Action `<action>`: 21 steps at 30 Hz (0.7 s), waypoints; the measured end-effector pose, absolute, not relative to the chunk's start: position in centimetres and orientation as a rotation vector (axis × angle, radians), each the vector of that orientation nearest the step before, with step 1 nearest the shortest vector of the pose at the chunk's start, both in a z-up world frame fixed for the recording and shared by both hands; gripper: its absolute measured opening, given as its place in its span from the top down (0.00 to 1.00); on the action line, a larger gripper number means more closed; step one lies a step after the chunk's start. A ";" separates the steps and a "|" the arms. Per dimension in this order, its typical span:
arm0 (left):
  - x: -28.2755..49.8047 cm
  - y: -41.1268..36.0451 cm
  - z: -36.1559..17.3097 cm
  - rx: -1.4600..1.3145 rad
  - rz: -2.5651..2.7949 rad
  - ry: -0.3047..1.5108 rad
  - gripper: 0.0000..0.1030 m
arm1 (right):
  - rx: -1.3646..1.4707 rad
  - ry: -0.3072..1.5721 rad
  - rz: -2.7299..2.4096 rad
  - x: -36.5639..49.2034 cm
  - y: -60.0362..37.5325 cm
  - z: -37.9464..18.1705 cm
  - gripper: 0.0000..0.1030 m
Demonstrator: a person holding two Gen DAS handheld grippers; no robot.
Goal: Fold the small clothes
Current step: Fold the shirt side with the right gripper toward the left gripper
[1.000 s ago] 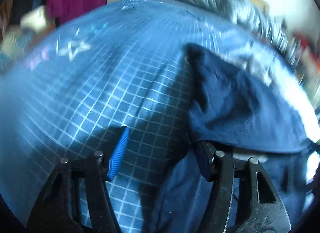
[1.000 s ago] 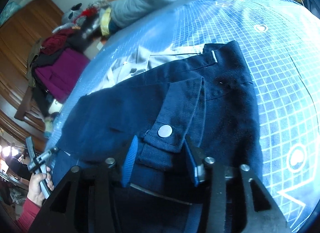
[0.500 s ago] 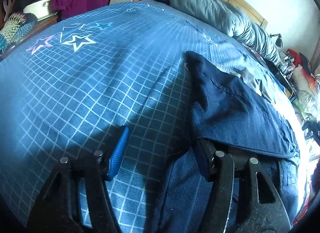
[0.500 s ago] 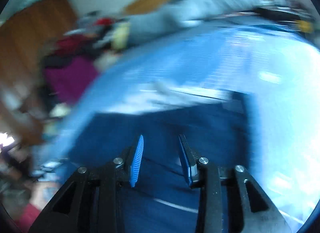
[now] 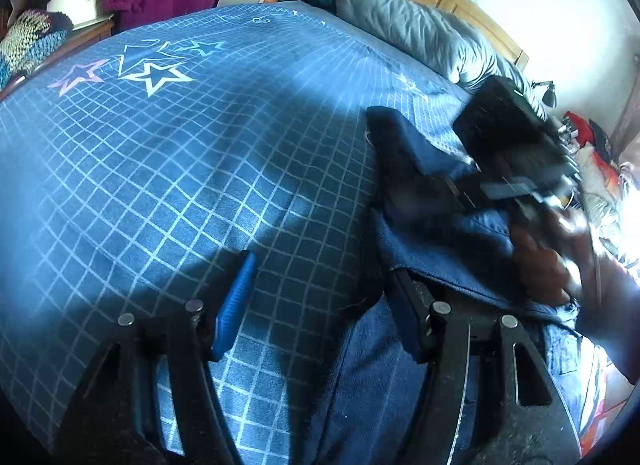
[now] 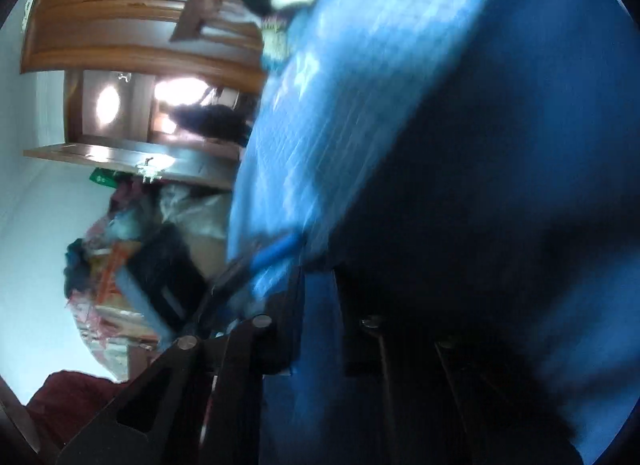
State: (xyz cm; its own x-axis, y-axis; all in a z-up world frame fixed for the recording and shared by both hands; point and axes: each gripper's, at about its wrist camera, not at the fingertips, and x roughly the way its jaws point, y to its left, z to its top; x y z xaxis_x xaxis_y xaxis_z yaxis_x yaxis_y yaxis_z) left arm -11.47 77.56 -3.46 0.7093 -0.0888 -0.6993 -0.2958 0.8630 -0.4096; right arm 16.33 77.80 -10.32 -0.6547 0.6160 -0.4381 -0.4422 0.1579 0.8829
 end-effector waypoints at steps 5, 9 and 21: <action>-11.5 77.6 -3.4 -0.541 0.114 0.775 0.37 | 0.209 1.470 1.537 21.7 79.7 -11.1 1.00; -11.7 77.7 -3.4 -0.559 0.104 0.773 0.37 | 0.199 1.373 1.455 23.9 79.6 -10.8 1.00; -15.4 79.1 -3.0 -0.691 0.129 0.750 0.34 | -0.039 1.119 1.513 12.3 68.8 -3.9 0.72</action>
State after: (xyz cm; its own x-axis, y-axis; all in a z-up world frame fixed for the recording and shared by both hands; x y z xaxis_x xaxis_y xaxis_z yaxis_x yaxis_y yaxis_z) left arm -15.44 79.08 -3.01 0.7353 -0.1298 -0.6652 -0.3444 0.7737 -0.5317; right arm 12.27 68.82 -3.87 -0.3055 0.7492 -0.5877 -0.7811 0.1557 0.6046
